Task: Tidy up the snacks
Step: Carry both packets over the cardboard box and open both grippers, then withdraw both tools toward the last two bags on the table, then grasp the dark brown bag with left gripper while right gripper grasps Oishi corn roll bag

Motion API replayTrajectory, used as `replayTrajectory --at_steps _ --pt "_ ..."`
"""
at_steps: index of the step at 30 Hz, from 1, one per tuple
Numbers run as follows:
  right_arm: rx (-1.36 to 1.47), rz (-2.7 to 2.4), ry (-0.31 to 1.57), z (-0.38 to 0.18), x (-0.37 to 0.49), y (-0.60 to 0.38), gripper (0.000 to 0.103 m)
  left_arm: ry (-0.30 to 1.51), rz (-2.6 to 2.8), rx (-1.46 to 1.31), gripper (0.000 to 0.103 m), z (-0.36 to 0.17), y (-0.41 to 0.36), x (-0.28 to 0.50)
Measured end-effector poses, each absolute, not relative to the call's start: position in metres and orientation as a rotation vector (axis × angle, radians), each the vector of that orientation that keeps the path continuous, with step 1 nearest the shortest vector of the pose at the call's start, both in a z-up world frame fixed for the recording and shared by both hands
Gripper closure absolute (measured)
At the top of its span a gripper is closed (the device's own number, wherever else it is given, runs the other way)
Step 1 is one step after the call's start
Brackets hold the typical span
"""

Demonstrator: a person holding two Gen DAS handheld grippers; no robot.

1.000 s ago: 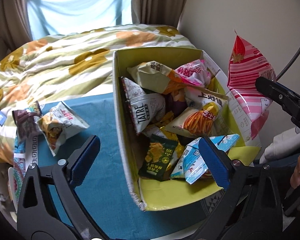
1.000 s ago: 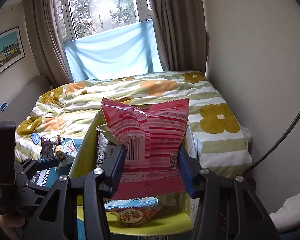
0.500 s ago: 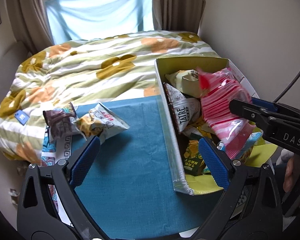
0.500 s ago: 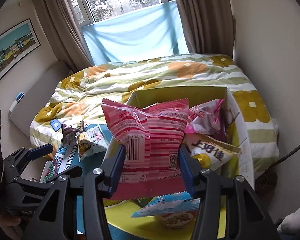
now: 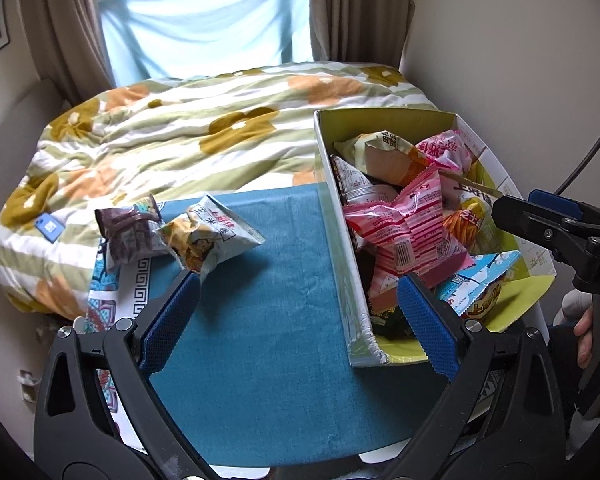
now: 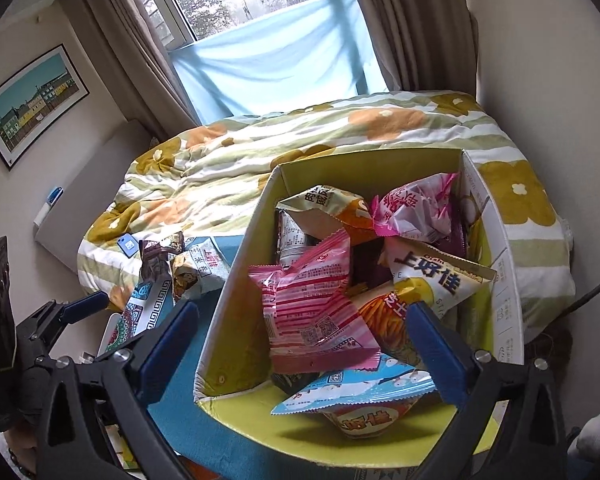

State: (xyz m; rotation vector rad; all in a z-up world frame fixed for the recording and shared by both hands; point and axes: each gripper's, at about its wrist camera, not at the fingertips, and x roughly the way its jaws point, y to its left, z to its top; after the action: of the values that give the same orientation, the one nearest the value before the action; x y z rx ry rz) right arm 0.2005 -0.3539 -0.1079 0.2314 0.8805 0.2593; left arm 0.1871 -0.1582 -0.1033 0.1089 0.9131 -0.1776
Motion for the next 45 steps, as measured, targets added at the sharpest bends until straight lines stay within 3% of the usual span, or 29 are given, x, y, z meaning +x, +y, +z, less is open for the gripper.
replayTrajectory --at_steps 12,24,38,45 --pt "0.084 0.215 0.772 -0.060 0.170 -0.347 0.000 0.827 -0.089 0.097 0.005 -0.065 -0.140 0.143" --pt "0.010 0.219 0.697 -0.040 0.152 -0.297 0.000 0.804 0.015 0.052 0.005 -0.060 -0.054 0.122" --pt "0.137 0.113 0.775 -0.062 0.191 -0.183 0.000 0.835 -0.154 0.157 0.005 -0.070 0.077 0.206" --pt "0.227 0.021 0.805 -0.090 0.230 -0.134 0.000 0.876 -0.316 0.328 0.005 -0.108 0.105 0.288"
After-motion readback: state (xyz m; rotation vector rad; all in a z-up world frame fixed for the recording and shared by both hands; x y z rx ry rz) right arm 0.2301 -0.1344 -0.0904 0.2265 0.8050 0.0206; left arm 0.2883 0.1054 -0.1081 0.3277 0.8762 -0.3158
